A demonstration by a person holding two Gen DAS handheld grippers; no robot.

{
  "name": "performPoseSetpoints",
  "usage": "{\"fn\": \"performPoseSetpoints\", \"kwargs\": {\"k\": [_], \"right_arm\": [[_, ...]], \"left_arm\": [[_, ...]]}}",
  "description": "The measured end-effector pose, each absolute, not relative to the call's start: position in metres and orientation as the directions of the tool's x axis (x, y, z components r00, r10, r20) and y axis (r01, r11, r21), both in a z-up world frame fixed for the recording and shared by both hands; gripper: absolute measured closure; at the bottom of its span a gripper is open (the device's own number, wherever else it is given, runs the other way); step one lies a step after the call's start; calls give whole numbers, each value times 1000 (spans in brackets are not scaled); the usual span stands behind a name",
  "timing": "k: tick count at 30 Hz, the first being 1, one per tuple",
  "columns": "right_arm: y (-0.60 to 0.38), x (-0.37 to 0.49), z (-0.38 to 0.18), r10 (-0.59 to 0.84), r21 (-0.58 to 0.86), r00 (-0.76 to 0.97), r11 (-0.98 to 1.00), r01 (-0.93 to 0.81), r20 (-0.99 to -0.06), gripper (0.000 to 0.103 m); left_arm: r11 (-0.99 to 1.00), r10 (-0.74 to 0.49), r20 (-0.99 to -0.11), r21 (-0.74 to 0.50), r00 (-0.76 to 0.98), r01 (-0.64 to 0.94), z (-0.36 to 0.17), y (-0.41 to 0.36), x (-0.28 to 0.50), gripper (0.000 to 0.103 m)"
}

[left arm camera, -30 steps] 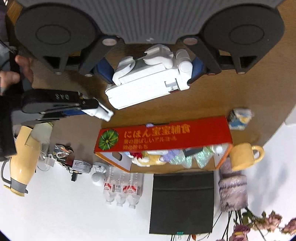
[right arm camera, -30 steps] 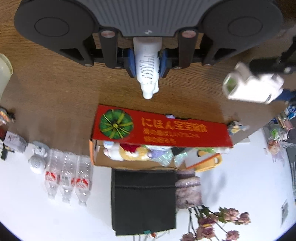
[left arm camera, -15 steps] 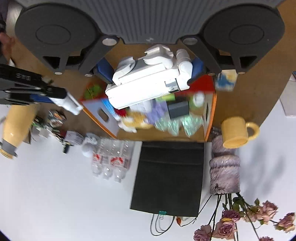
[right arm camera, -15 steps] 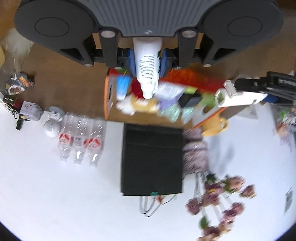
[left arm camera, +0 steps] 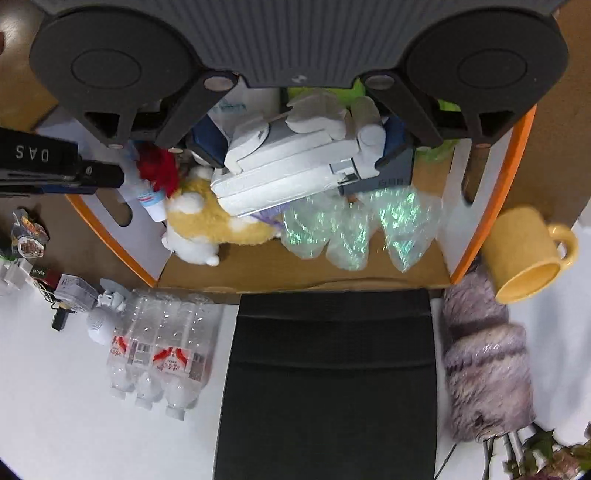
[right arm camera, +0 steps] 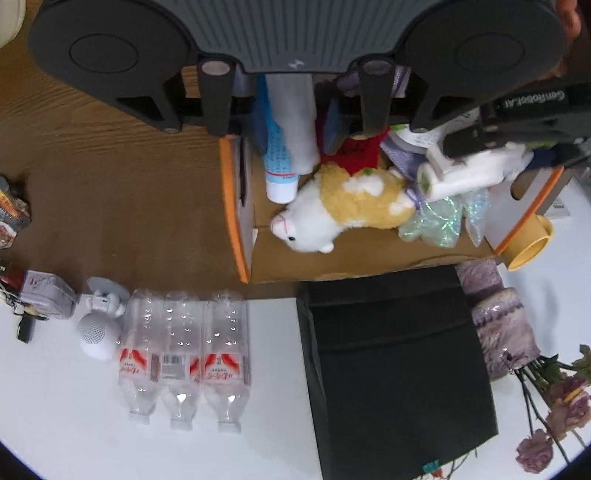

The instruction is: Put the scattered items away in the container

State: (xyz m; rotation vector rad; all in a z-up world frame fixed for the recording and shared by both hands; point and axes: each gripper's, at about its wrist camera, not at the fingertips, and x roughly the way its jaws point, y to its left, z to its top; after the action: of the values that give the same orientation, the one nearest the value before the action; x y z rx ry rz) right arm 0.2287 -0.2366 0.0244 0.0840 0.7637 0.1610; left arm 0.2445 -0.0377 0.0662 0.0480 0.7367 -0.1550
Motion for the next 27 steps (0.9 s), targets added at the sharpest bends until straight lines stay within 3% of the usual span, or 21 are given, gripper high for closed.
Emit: {"fn": "performPoseSetpoints", "kwargs": {"k": [1,2,3,4,6,13,16,20,22,27], "right_arm": [[-235,231,24,182,137,708,983,-120,-682,49],[-234,233,28,186,151,708,982,-113,-681,41],[-234,235,31,193,167,710,980,-106,-678,23],[-233,236,35,201,186,711,977,-100,-674,14],[-231,240,42,202,210,698,975,-76,-687,7],[-227,241,49,312,300,551,947,-115,-774,4],[-234,238,53,379,389,538,916,-102,-753,0],[-233,242,46,325,348,484,936,-43,-812,0],[-232,245,41,287,326,463,945,6,-838,0],[-215,244,37,221,218,392,974,-54,-893,0]], "left_arm": [[987,-113,-681,4,723,158,66,-37,248,12],[987,-102,-690,19,717,158,65,-36,252,1],[987,-91,-698,33,711,159,64,-35,256,0],[986,-94,-704,30,704,162,65,-34,257,0],[985,-114,-717,6,688,170,68,-28,257,0],[977,-214,-739,-160,638,143,98,4,250,0],[983,-179,-760,-112,624,145,108,7,243,0],[991,-93,-789,-15,607,131,111,8,237,0],[988,-109,-810,-24,577,152,107,7,238,0],[992,-48,-860,18,508,123,92,6,244,0]]}}
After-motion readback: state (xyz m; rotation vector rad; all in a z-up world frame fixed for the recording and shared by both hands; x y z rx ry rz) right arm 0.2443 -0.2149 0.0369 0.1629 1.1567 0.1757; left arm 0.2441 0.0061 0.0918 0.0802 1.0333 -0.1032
